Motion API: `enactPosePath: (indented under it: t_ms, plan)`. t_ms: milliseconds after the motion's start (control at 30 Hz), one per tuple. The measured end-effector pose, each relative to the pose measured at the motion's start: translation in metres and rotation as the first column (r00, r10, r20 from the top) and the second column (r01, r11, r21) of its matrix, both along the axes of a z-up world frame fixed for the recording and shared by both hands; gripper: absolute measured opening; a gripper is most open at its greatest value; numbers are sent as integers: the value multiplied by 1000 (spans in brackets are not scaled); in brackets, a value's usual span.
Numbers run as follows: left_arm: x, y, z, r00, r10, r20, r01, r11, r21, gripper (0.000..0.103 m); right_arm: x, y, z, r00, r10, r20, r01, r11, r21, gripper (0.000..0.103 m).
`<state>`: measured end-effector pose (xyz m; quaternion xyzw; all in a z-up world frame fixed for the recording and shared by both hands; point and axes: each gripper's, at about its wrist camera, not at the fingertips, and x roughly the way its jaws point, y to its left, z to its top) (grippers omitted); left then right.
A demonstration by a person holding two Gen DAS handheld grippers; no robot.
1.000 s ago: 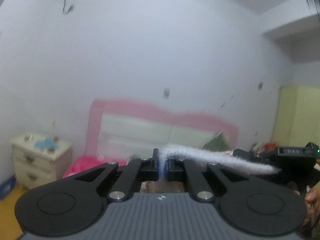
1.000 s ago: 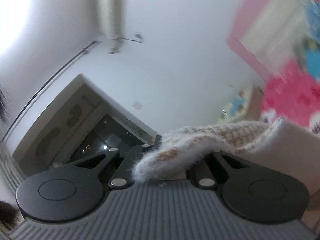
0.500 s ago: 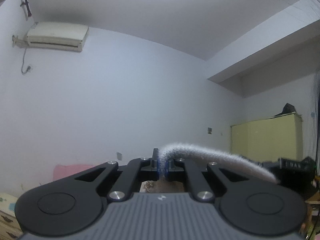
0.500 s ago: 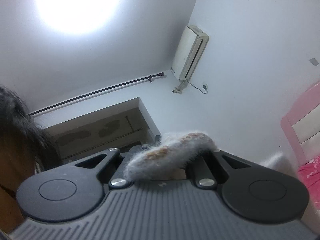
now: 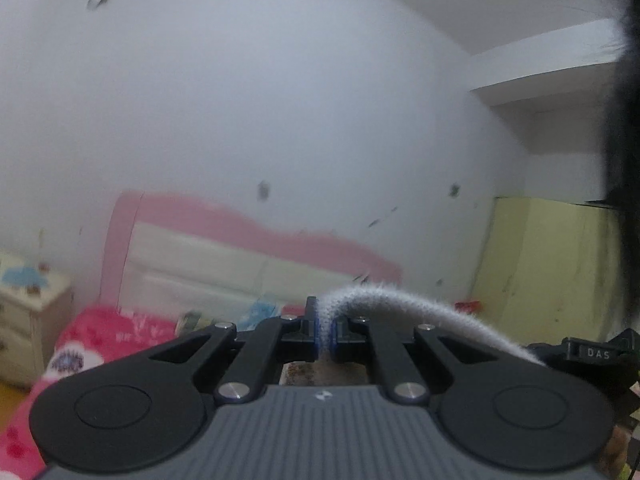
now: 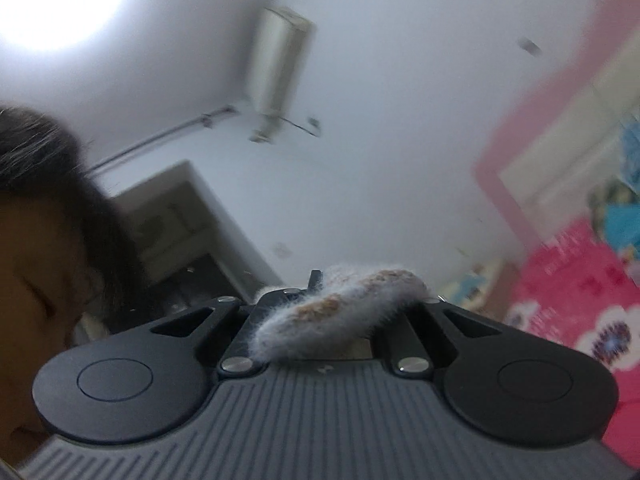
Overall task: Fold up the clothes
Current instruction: 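Lower the cardigan onto the bedspread and open both grippers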
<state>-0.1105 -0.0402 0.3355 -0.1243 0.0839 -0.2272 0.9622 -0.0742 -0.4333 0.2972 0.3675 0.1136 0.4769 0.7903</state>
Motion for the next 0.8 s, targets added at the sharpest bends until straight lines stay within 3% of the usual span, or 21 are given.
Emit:
enactPosePath:
  t_ms: [267, 333, 400, 467, 567, 633, 700, 800]
  plan:
    - [195, 20, -47, 991, 63, -121, -55, 997, 62, 6, 176, 72, -46, 981, -76, -181, 55, 992, -117, 4]
    - [249, 19, -76, 982, 96, -165, -81, 992, 96, 7, 215, 89, -63, 973, -121, -195, 86, 980, -181, 4]
    - [300, 18, -122, 959, 127, -252, -92, 985, 146, 16, 264, 106, -98, 952, -152, -266, 92, 970, -223, 4]
    - [338, 21, -180, 905, 200, -376, -126, 969, 212, 54, 313, 122, -139, 915, -191, -354, 93, 956, -277, 7]
    - [367, 36, -265, 809, 336, -482, -194, 927, 320, 53, 374, 139, -238, 786, -242, -569, 19, 929, -369, 18]
    - [352, 53, -300, 753, 365, -548, -220, 924, 313, 53, 386, 141, -289, 680, -314, -662, -23, 893, -448, 22]
    - [339, 73, -327, 708, 366, -604, -235, 928, 288, 53, 377, 132, -324, 628, -360, -690, -43, 870, -492, 23]
    - [297, 88, -338, 685, 344, -642, -198, 936, 290, 54, 346, 112, -334, 661, -334, -672, -50, 874, -483, 25]
